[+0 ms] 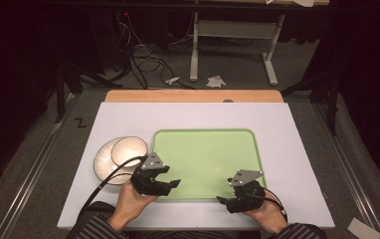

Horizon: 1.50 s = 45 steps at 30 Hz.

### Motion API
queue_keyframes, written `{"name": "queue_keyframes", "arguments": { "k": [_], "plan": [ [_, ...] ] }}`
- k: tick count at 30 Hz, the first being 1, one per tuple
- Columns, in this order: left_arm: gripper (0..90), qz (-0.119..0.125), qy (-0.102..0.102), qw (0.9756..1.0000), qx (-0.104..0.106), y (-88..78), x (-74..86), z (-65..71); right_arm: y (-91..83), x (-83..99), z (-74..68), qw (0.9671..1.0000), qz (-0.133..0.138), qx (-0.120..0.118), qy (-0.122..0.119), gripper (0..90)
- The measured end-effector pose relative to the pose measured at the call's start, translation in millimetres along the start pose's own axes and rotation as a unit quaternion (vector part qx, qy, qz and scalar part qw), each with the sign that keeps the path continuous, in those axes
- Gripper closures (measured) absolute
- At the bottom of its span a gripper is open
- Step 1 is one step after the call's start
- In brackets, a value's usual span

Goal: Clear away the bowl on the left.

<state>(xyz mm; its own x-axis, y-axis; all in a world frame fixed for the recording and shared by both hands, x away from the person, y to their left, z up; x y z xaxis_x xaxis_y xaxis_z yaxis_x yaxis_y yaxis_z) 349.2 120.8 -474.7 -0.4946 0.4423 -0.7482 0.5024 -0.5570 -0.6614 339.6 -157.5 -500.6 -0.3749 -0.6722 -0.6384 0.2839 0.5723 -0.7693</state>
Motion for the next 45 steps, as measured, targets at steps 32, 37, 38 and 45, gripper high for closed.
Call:
{"name": "queue_keyframes", "arguments": {
  "k": [32,37,38,45],
  "plan": [
    [39.0,0.006,-0.041,0.9989,-0.022,-11.2,0.1,-22.7,1.9,1.6,-1.2,0.9999,-0.013,0.004,0.003,31.0],
    [39.1,0.003,-0.051,0.9985,-0.021,-12.8,0.4,-26.7,2.0,1.7,-0.5,0.9999,-0.016,0.002,0.003,31.0],
    [39.2,0.004,-0.053,0.9984,-0.021,-13.3,0.3,-27.2,2.6,1.7,-0.3,0.9999,-0.016,0.002,0.0,31.0],
    [39.2,0.013,-0.065,0.9973,-0.031,-17.6,0.1,-33.5,3.0,2.1,-0.8,0.9998,-0.02,0.002,0.003,31.1]
  ]
}}
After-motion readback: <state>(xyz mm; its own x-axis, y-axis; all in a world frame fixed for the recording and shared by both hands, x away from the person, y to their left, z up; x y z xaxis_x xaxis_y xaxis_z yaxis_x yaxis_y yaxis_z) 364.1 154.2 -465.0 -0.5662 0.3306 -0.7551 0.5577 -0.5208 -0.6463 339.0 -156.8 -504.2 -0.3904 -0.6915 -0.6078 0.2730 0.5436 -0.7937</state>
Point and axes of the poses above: each handheld gripper's, and its own axes: y roughly forward along the jaws, x roughly out of its underside, z roughly to its right, the point moved 3 cm from there along y, roughly forward along the jaws, and after that the axes turned 6 degrees about -x, right-handed, at the moved point
